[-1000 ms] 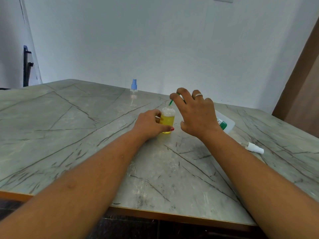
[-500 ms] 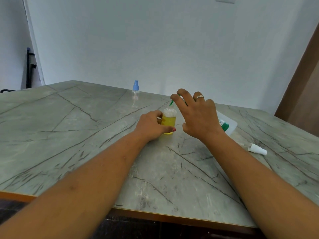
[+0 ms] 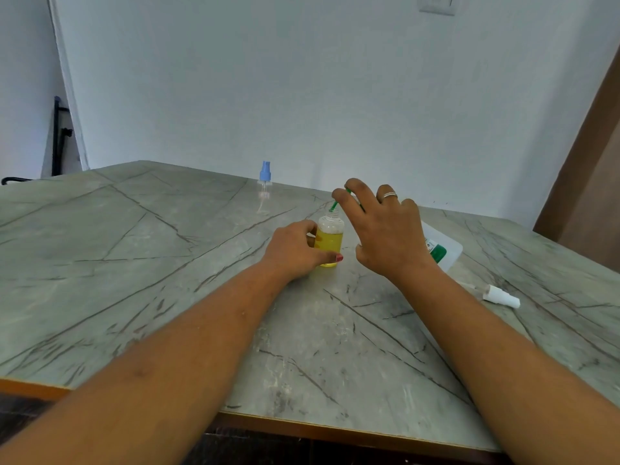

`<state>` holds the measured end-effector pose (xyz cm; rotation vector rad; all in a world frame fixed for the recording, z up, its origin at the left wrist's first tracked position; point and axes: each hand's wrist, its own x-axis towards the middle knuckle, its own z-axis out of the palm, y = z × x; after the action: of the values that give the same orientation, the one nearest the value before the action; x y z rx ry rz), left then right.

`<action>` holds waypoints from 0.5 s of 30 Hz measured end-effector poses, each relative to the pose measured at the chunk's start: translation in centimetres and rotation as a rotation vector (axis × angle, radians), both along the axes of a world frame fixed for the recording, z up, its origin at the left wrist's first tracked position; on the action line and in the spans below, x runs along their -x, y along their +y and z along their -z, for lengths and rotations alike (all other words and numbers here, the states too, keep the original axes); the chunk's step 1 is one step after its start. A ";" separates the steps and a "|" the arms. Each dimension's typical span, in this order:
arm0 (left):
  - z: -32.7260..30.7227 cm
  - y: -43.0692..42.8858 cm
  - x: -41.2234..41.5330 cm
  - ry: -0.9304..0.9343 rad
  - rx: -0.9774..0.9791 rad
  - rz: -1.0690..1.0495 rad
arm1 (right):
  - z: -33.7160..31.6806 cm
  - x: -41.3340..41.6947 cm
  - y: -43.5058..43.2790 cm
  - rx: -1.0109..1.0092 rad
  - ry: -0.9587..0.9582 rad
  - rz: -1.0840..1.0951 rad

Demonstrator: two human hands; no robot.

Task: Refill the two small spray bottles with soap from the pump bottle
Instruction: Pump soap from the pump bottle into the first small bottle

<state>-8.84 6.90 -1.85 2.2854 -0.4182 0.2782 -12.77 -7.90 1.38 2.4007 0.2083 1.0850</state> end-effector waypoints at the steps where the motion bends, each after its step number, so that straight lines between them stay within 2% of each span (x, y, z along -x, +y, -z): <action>1: 0.0 0.0 0.0 0.000 0.000 -0.002 | -0.1 0.0 0.0 -0.001 0.002 0.000; 15: -0.1 0.0 0.2 0.014 -0.014 -0.001 | -0.3 0.0 -0.1 -0.017 0.005 -0.023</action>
<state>-9.07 6.91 -1.74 2.3002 -0.4130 0.2607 -12.79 -7.96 1.69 2.4219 0.2307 1.0950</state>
